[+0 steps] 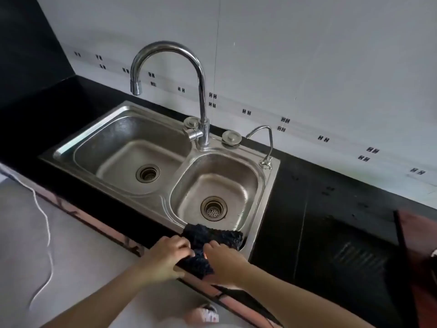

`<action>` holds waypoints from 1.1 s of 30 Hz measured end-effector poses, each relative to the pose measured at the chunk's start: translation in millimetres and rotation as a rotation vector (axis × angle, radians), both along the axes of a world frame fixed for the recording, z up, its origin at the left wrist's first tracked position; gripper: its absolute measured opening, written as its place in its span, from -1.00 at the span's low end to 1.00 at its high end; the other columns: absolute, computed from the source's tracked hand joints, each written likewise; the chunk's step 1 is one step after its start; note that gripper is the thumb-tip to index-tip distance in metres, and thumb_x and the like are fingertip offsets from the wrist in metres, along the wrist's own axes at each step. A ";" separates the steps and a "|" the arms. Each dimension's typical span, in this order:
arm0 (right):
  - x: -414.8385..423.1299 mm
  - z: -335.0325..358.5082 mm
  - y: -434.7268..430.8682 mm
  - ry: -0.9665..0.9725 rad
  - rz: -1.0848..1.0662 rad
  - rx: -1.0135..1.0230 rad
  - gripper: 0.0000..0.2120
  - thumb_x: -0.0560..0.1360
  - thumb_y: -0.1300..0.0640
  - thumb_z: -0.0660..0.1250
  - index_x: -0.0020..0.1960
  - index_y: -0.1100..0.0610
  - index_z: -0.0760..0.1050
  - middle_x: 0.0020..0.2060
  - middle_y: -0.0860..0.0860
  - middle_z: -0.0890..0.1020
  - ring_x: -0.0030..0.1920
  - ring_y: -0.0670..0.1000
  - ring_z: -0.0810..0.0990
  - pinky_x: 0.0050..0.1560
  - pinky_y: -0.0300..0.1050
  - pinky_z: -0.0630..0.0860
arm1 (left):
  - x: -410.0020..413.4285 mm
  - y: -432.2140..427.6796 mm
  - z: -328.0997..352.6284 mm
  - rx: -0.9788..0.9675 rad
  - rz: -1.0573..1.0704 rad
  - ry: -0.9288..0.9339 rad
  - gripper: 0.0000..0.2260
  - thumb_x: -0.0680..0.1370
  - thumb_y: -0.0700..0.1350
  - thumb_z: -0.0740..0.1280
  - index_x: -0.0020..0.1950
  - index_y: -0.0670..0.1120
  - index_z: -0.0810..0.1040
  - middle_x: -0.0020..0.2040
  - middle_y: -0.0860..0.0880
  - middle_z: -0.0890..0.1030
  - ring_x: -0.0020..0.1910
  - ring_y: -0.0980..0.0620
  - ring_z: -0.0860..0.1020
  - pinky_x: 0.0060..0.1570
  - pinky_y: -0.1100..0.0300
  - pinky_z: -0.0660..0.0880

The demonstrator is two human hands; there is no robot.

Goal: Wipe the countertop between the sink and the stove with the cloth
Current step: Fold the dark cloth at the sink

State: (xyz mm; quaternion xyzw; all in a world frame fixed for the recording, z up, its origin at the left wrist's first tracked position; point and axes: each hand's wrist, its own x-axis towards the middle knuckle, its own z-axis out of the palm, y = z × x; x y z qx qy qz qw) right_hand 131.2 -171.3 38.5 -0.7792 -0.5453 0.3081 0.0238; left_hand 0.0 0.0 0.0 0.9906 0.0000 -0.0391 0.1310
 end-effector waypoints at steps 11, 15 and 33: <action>-1.0 -9.1 -15.1 -0.031 -0.140 0.018 -0.67 0.50 0.27 0.28 0.26 0.15 0.40 0.15 0.14 0.40 0.14 0.17 0.40 0.11 0.08 0.47 | 15.5 -22.8 -10.1 0.069 0.002 0.121 -0.40 0.27 0.31 0.31 0.21 0.02 0.41 0.06 0.03 0.44 0.06 0.01 0.44 0.03 0.06 0.43; 8.5 5.8 -10.4 -0.021 -0.228 0.094 -0.80 0.47 0.18 0.27 0.09 0.17 0.47 0.00 0.12 0.52 0.00 0.16 0.51 -0.04 0.01 0.52 | 26.0 -21.6 -2.3 0.092 -0.007 0.042 -0.61 0.29 0.15 0.44 0.05 0.06 0.50 -0.11 0.06 0.47 -0.13 0.04 0.50 -0.17 0.14 0.50; 74.1 93.0 -145.4 -0.426 -0.646 0.770 -0.77 0.42 0.34 0.34 0.06 0.19 0.56 0.03 0.05 0.66 0.06 0.00 0.59 0.11 -0.14 0.52 | 156.4 -101.6 113.6 -0.274 -0.252 -0.441 -0.55 0.33 -0.36 0.47 0.18 -0.08 0.60 0.02 -0.05 0.68 -0.09 0.04 0.65 -0.02 0.27 0.55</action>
